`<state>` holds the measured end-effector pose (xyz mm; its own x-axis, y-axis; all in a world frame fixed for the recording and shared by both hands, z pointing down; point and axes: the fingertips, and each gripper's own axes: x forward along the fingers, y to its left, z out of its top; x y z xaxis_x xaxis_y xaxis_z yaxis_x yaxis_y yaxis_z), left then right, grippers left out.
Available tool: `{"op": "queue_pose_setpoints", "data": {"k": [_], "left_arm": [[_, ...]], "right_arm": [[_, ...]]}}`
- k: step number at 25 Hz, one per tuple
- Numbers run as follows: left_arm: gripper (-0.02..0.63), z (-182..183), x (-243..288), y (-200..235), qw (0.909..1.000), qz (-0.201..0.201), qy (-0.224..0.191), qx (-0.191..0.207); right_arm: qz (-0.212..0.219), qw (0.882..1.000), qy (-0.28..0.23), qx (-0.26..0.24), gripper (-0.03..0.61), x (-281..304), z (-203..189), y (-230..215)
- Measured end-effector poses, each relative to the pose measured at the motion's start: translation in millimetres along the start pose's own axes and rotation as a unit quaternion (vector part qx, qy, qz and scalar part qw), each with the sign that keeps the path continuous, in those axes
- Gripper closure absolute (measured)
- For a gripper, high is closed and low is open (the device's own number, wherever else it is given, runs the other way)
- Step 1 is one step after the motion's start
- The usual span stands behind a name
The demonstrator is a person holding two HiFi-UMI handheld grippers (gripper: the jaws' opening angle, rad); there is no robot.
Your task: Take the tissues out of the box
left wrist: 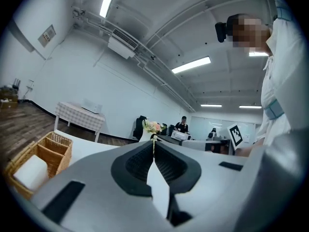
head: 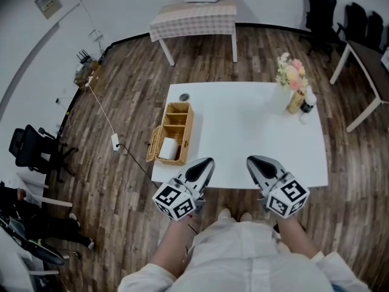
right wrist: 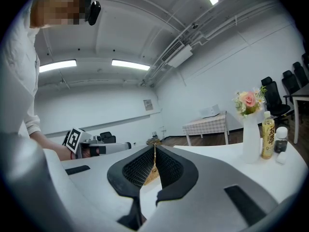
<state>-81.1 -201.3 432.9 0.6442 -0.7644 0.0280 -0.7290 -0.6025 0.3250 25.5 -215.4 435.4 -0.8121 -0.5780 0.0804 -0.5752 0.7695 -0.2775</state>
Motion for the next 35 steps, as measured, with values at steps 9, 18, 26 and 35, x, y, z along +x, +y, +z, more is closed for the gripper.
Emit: {"op": "queue_pose_setpoints", "data": {"k": [9, 18, 26, 35], "left_arm": [[0.611, -4.7, -29.8, 90.2, 0.9966, 0.073, 0.034, 0.017], [0.569, -12.7, -41.8, 136.8, 0.9932, 0.094, 0.066, 0.020], [0.501, -19.3, -47.9, 170.2, 0.9870, 0.117, 0.103, 0.040], [0.391, -37.6, -58.6, 215.0, 0.9712, 0.166, 0.164, 0.046]], "right_arm": [[-0.008, 1.000, 0.015, 0.003, 0.545, 23.4, -7.8, -6.3], [-0.016, 0.999, 0.028, 0.006, 0.545, 42.9, -13.6, -8.0], [-0.019, 0.999, 0.035, 0.006, 0.545, 54.1, -16.3, -6.7], [-0.022, 0.999, 0.045, 0.007, 0.545, 61.2, -20.5, -5.7]]}}
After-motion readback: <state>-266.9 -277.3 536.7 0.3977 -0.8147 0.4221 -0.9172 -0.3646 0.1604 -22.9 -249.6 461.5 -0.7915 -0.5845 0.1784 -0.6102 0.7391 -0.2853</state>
